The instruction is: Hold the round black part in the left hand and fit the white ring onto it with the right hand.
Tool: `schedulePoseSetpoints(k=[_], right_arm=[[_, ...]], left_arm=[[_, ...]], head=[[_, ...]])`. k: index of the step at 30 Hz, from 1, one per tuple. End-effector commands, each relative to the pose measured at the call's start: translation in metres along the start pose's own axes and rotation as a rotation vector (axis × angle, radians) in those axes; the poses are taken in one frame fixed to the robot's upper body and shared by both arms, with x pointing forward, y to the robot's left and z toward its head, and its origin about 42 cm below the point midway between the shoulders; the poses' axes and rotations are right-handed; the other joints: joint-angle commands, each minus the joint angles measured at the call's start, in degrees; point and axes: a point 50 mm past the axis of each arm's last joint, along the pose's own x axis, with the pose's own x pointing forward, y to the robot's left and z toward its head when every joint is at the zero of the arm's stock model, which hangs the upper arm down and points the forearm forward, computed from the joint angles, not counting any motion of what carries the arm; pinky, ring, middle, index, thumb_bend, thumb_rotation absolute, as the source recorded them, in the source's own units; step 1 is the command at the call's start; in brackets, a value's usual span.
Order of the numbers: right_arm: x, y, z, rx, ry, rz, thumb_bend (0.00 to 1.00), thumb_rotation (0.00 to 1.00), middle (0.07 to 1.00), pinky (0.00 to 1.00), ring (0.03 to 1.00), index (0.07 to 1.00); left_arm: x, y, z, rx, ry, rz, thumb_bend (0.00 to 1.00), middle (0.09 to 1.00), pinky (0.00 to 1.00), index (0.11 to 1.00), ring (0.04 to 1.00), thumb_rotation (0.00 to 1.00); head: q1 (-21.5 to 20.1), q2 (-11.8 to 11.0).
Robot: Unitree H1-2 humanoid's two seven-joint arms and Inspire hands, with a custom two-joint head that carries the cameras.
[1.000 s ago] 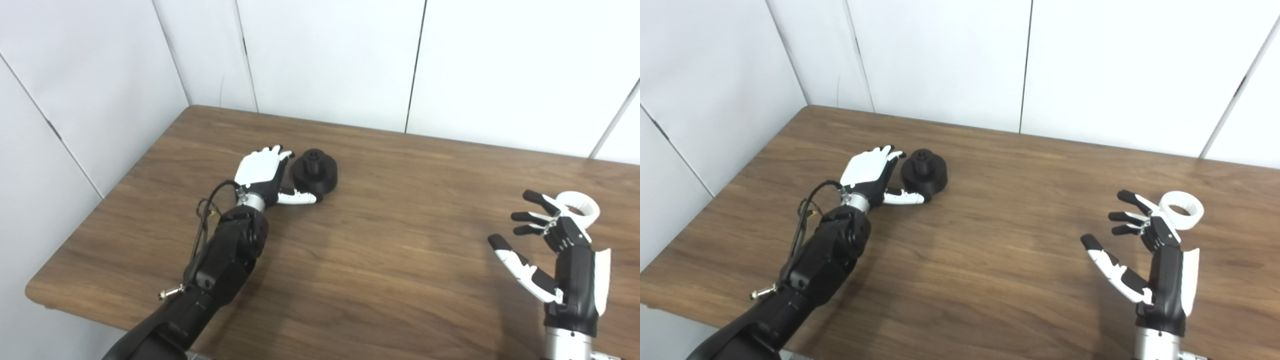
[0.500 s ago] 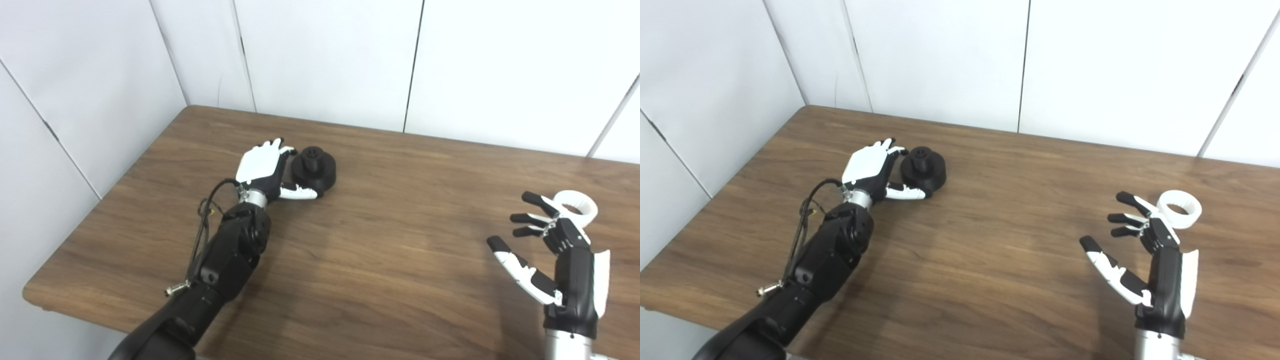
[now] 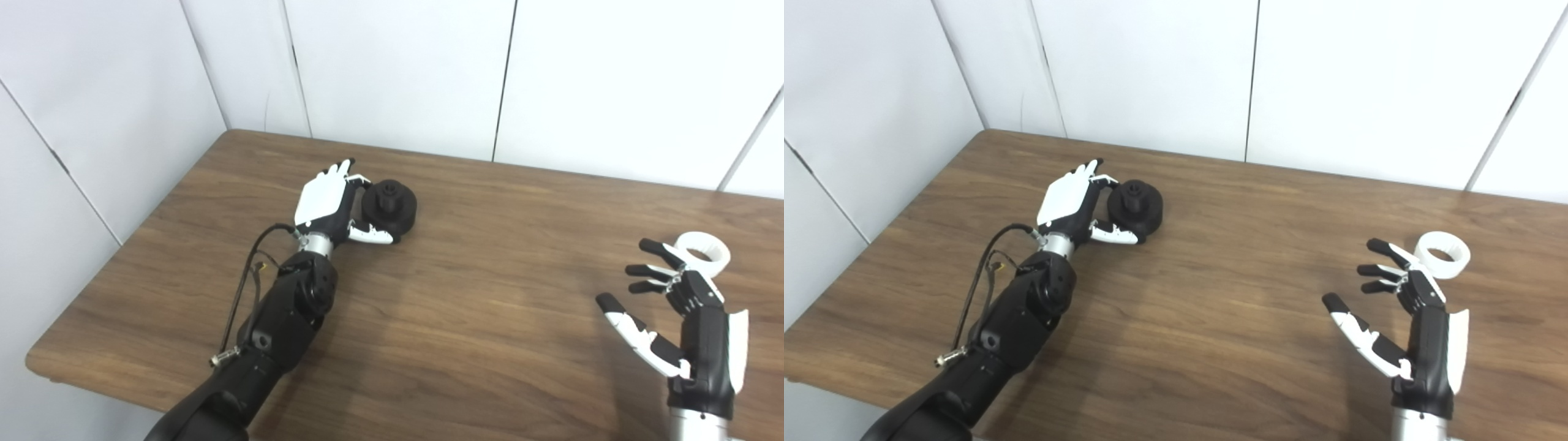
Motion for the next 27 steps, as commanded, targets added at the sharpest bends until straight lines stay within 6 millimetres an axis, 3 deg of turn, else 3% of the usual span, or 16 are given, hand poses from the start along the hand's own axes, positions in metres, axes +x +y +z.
schedulePoseSetpoints(k=[1, 11, 20, 27], right_arm=[[-0.026, -0.006, -0.017, -0.032, 0.097, 0.017, 0.69, 0.23, 0.764, 0.5, 0.616, 0.704], [-0.025, -0.006, -0.016, -0.036, 0.094, 0.012, 0.69, 0.22, 0.767, 0.5, 0.614, 0.707], [-0.024, -0.005, -0.015, -0.031, 0.093, 0.009, 0.69, 0.23, 0.763, 0.49, 0.612, 0.705], [-0.023, -0.006, -0.014, -0.029, 0.102, 0.01, 0.69, 0.23, 0.758, 0.49, 0.609, 0.708]], left_arm=[[0.011, 0.014, 0.006, 0.007, -0.034, 0.04, 0.98, 1.0, 1.0, 0.65, 1.0, 0.33], [0.005, 0.009, 0.01, -0.022, -0.054, 0.003, 0.97, 1.0, 1.0, 0.641, 1.0, 0.3], [-0.025, -0.011, 0.032, -0.049, -0.126, -0.075, 0.98, 1.0, 1.0, 0.65, 1.0, 0.34], [-0.051, -0.023, 0.048, -0.097, -0.204, -0.137, 0.99, 1.0, 1.0, 0.648, 1.0, 0.29]], head=[[0.05, 0.03], [-0.3, 0.2], [-0.75, 0.38], [-1.02, 0.66]])
